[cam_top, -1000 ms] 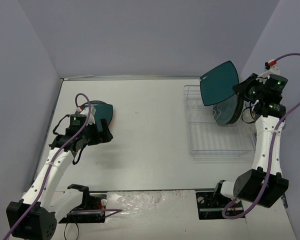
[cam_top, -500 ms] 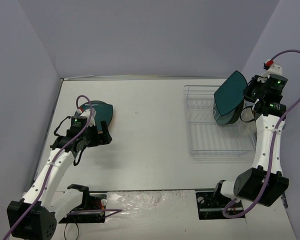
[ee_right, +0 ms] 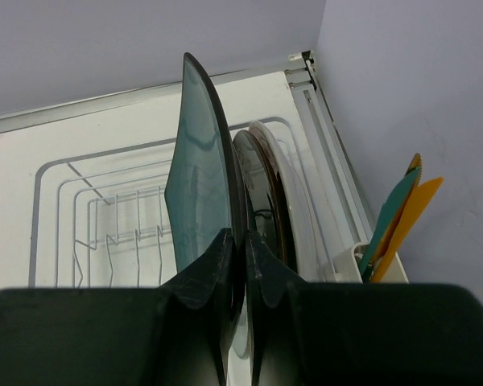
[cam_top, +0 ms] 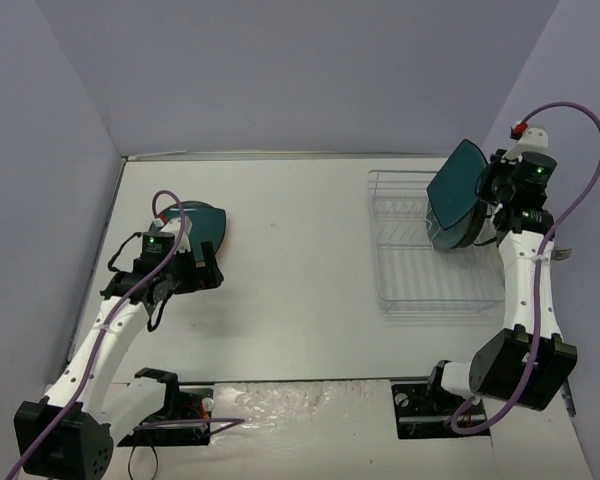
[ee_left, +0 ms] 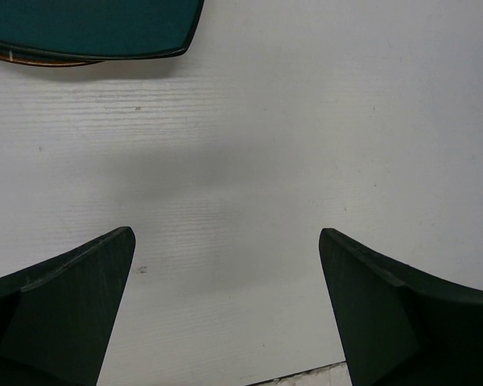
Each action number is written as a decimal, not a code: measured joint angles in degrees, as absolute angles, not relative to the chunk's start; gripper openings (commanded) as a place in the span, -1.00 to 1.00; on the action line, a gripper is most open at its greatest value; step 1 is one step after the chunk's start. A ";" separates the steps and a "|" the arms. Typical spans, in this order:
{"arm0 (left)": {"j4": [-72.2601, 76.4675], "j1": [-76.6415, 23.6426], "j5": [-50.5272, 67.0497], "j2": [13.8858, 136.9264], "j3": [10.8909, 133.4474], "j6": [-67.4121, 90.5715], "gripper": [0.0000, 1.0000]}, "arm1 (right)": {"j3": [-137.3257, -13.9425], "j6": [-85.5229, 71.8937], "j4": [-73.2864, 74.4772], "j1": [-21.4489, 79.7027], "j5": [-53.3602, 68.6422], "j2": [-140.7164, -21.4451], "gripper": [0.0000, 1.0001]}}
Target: Load the plates into the dish rack
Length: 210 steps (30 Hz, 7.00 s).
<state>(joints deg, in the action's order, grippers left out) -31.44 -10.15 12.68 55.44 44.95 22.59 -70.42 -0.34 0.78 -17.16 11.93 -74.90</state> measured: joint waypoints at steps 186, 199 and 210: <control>-19.13 14.79 8.13 89.66 63.95 28.21 0.94 | -52.07 -26.17 -15.16 16.56 35.28 -69.51 1.00; -16.51 15.07 20.06 113.65 80.09 18.57 0.94 | -50.68 -27.20 -18.27 19.81 37.06 -72.31 1.00; -12.25 11.15 21.77 112.32 76.33 19.82 0.94 | -50.65 -27.46 -20.17 21.27 36.72 -74.77 1.00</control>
